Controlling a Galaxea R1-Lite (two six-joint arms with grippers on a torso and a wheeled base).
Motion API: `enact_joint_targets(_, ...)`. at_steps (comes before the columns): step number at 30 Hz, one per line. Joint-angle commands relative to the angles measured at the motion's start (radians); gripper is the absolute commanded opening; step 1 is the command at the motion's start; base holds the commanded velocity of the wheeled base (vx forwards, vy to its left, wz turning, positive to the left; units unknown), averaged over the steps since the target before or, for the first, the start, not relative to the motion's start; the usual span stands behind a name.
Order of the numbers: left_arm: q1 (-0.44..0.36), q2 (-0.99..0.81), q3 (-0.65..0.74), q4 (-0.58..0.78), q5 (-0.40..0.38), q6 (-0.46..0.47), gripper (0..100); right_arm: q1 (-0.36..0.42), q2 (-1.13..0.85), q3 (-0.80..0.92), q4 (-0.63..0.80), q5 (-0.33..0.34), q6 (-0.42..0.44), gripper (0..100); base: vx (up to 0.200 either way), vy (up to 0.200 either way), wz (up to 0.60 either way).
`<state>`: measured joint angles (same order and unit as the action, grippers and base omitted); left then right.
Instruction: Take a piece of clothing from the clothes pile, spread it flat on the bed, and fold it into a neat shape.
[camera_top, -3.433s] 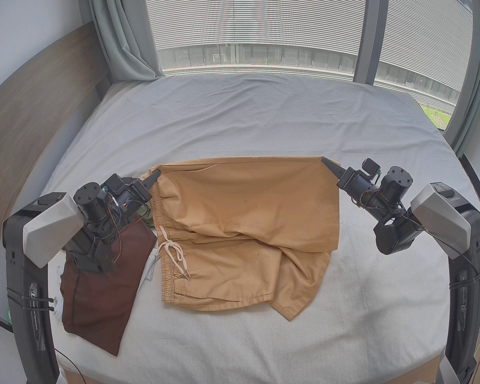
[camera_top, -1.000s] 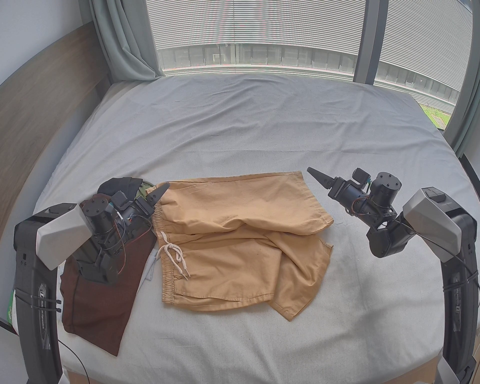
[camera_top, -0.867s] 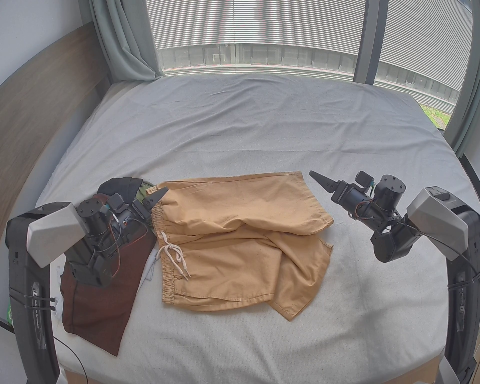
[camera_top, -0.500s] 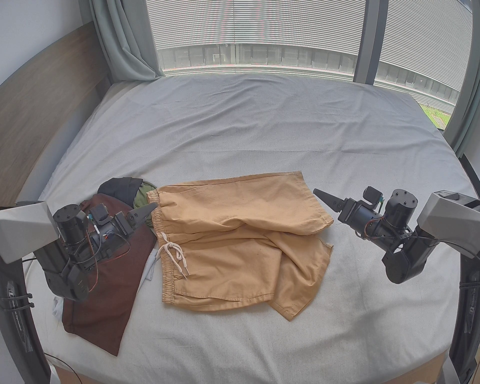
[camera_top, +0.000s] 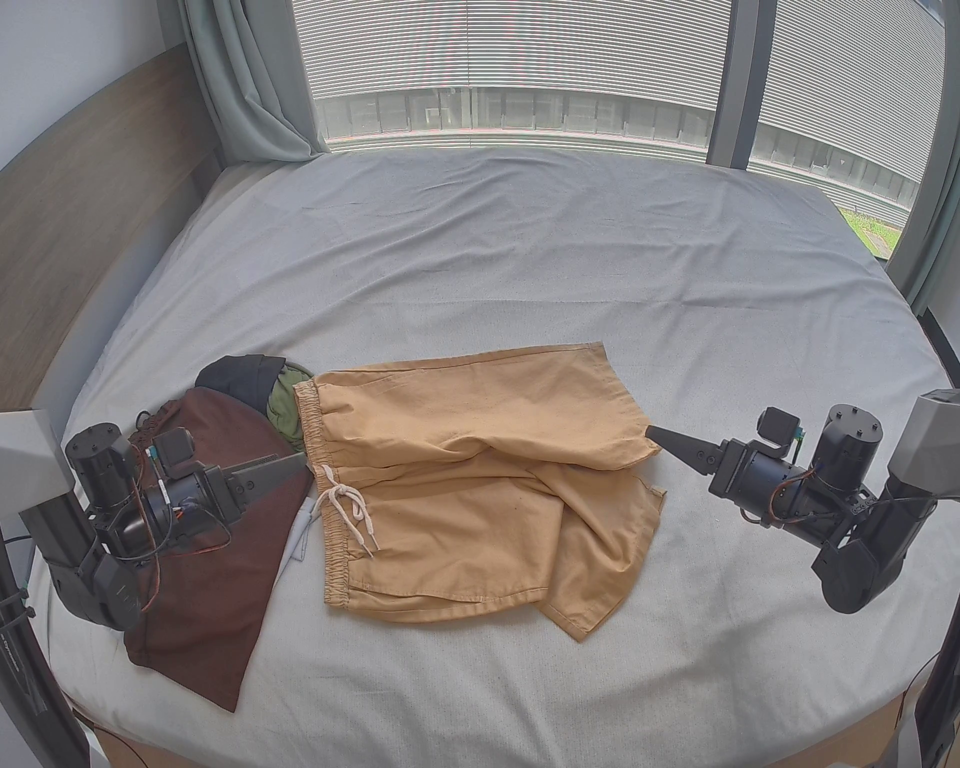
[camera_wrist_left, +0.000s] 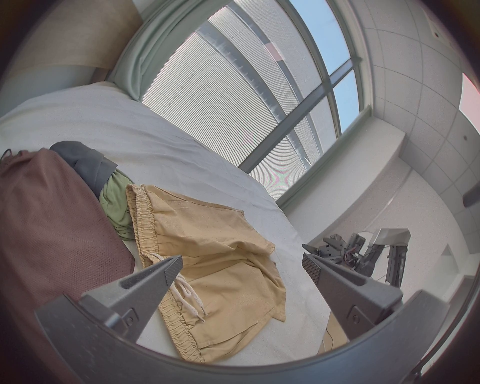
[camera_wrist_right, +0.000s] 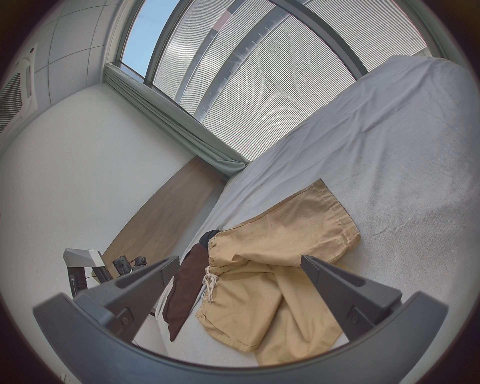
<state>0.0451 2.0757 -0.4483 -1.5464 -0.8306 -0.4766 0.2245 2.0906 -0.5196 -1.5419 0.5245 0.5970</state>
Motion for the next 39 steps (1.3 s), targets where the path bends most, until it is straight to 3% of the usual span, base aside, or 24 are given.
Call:
enact_joint_targets(1,0.012,-0.019,0.017,0.000,-0.013,0.016,100,0.003,-0.054,0.029,0.000,0.005,-0.002,100,0.000,0.000,0.00)
enact_joint_targets(8,0.041,-0.014,0.092,0.002,-0.145,0.182,100,-0.002,-0.032,0.049,0.002,-0.003,0.001,100,0.000,0.000,0.00)
enact_joint_targets(13,0.030,0.009,0.114,0.000,-0.143,0.207,100,-0.005,-0.007,0.035,0.000,-0.004,0.000,100,0.000,0.000,0.00)
enact_joint_targets(20,0.024,0.103,0.115,0.000,-0.137,0.328,100,-0.036,0.009,0.021,0.002,-0.001,0.001,100,0.000,0.000,0.00)
enact_joint_targets(39,0.010,0.139,0.118,0.000,-0.133,0.334,100,-0.091,0.200,-0.066,-0.001,-0.008,0.007,100,0.000,0.000,0.00)
